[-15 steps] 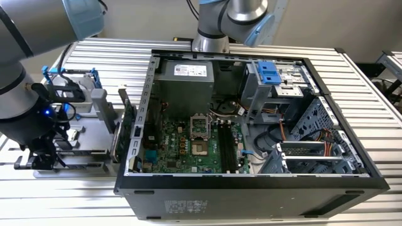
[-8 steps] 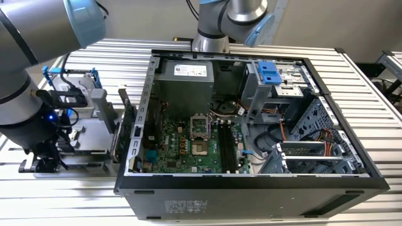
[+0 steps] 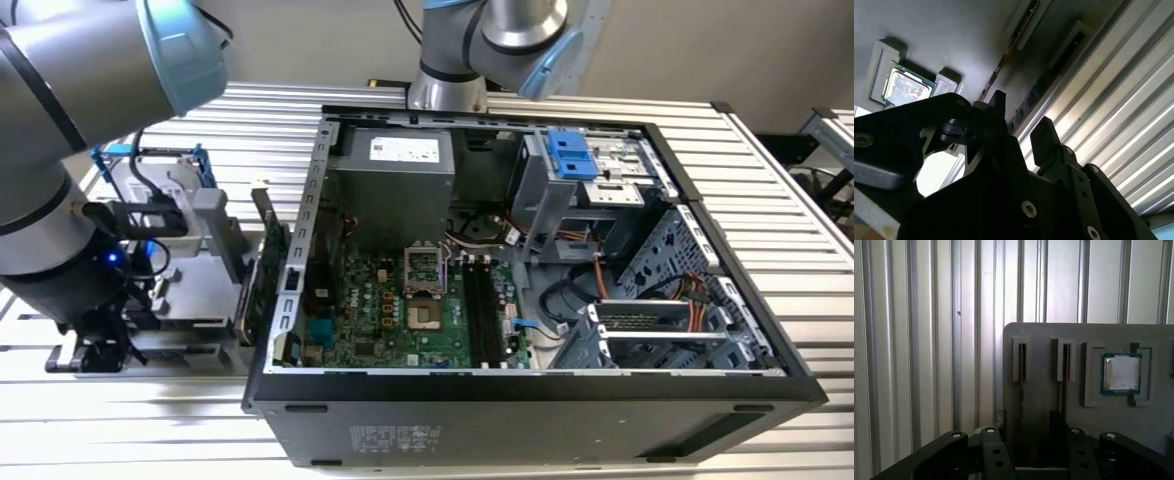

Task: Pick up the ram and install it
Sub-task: 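Pick up the ram and move it above insertion slot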

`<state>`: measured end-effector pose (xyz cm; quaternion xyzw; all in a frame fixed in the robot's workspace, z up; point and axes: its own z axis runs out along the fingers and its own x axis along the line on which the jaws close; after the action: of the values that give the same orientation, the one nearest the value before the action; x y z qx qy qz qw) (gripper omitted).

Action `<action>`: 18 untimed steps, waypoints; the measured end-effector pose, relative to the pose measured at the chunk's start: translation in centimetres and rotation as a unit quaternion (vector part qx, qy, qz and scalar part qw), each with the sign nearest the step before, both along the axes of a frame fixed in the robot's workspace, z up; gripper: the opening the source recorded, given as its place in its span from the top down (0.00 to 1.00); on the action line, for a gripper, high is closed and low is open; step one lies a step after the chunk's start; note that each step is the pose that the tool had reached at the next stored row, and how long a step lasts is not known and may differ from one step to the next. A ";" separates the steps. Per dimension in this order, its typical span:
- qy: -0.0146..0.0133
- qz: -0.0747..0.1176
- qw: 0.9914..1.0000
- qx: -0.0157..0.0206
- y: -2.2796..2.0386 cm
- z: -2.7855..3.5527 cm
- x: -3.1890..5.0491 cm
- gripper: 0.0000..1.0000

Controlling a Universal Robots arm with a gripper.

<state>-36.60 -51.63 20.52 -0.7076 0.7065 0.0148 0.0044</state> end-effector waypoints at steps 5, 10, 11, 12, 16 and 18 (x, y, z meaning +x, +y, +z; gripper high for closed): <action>0.000 0.000 1.000 0.000 -0.01 -0.64 -0.10 0.00; 0.000 0.000 1.000 0.000 -0.07 -1.01 -0.54 0.00; 0.000 0.000 1.000 0.000 -0.06 -1.04 -0.61 0.00; 0.000 0.000 1.000 0.000 -0.08 -1.06 -0.66 0.00; 0.000 0.000 1.000 0.000 -0.19 -1.25 -0.69 0.00; 0.000 0.000 1.000 0.000 -0.21 -1.32 -0.70 0.00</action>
<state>-37.30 -51.84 19.20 -0.7076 0.7064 0.0148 0.0044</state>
